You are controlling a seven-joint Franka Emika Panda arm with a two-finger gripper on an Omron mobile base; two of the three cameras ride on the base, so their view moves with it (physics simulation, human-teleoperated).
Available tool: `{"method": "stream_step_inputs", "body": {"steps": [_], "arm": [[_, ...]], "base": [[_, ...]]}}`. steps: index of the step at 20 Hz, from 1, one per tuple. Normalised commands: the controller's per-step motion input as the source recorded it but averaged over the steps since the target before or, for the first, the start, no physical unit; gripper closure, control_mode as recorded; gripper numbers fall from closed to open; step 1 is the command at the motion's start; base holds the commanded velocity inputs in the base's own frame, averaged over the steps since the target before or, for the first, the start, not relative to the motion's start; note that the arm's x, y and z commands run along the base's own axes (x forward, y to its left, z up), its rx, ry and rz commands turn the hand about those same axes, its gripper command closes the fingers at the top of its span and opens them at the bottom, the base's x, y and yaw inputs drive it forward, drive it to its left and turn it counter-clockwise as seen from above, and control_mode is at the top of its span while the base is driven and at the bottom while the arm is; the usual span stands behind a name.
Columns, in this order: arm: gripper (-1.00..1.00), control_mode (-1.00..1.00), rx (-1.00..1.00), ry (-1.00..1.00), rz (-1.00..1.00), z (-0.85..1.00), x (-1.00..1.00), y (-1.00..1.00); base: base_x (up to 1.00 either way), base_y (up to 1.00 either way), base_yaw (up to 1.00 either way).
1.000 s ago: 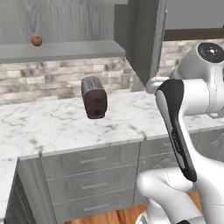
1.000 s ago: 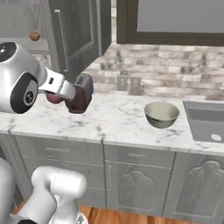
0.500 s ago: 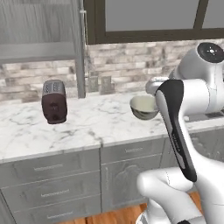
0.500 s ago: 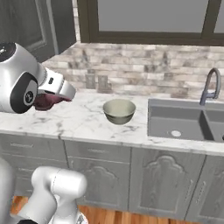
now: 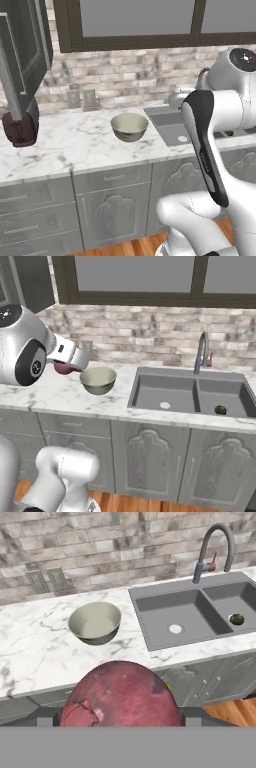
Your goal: Pick the onions from the cabinet and place them in one bowl. Pick the squash from the sink and place it in the other bowl.
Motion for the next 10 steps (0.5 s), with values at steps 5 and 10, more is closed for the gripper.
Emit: {"method": "stream_step_inputs", "body": {"steps": [5, 10], "arm": [[1.0, 1.0, 0.0, 0.0, 0.0, 0.0, 0.0, 0.0], [1.0, 1.0, 0.0, 0.0, 0.0, 0.0, 0.0, 0.0]], "base": [[0.22, -0.16, -0.01], [0.76, -0.06, -0.01]]}}
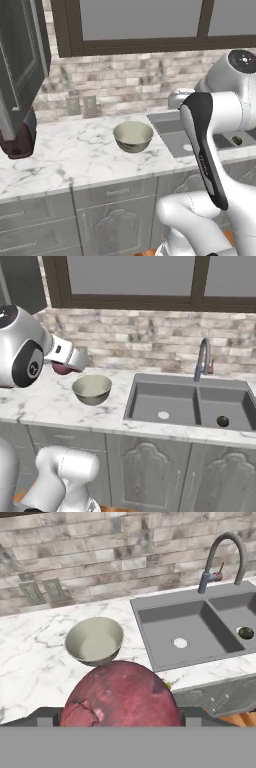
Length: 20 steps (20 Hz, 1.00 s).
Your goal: Pick the onions from the cabinet and place them in one bowl. Pick the squash from the sink and place it in the other bowl.
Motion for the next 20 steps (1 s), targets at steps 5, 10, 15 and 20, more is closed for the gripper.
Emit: {"method": "stream_step_inputs", "body": {"steps": [5, 10, 15, 20], "arm": [[1.0, 1.0, 0.0, 0.0, 0.0, 0.0, 0.0, 0.0], [1.0, 1.0, 0.0, 0.0, 0.0, 0.0, 0.0, 0.0], [1.0, 1.0, 0.0, 0.0, 0.0, 0.0, 0.0, 0.0], [1.0, -1.0, 0.0, 0.11, 0.01, -0.05, 0.34, -0.03]], "base": [[0.63, -0.17, 0.0], [0.17, -0.03, 0.02], [0.0, 0.0, 0.0], [0.01, 0.0, 0.0]]}}
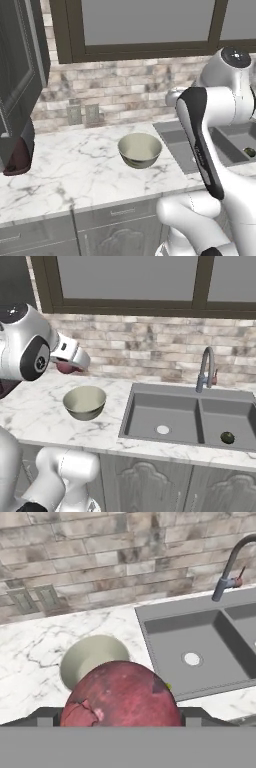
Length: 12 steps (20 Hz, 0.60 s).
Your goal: Pick the onions from the cabinet and place them in one bowl. Pick the squash from the sink and place it in the other bowl.
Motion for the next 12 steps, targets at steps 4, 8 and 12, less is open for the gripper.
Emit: {"method": "stream_step_inputs", "body": {"steps": [4, 8, 12], "arm": [[1.0, -1.0, 0.07, 0.29, 0.05, -0.2, 0.86, 0.0], [1.0, -1.0, 0.02, 0.16, 0.05, -0.3, 0.68, 0.2], [1.0, -1.0, -0.08, 0.08, 0.07, -0.68, 0.42, 0.39]], "base": [[0.0, 0.0, 0.0], [0.0, 0.0, 0.0], [0.0, 0.0, 0.0]]}}
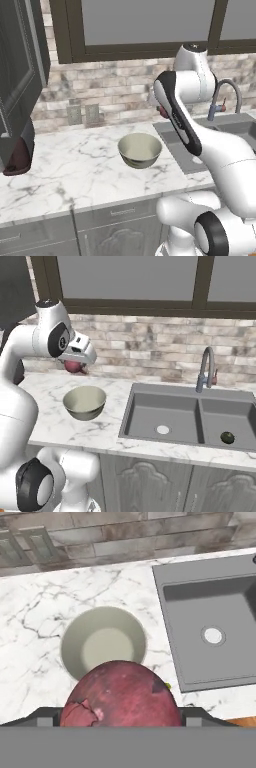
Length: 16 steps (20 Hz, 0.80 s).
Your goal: Pick the onions from the cabinet and place them in one bowl. Pick the squash from the sink and place it in the other bowl.
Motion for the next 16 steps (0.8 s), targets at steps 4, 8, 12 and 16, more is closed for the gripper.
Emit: {"method": "stream_step_inputs", "body": {"steps": [4, 8, 12, 16], "arm": [[1.0, -1.0, -0.1, 0.0, 0.1, -0.7, 0.23, 0.36], [1.0, -1.0, -0.01, -0.09, 0.04, -0.52, 0.35, 0.04], [1.0, -1.0, 0.01, -0.02, 0.02, -0.69, 0.36, 0.02], [1.0, -1.0, 0.0, 0.01, 0.05, -0.72, 0.34, 0.24]], "base": [[0.0, 0.0, 0.0], [0.0, 0.0, 0.0], [0.0, 0.0, 0.0], [0.0, 0.0, 0.0]]}}
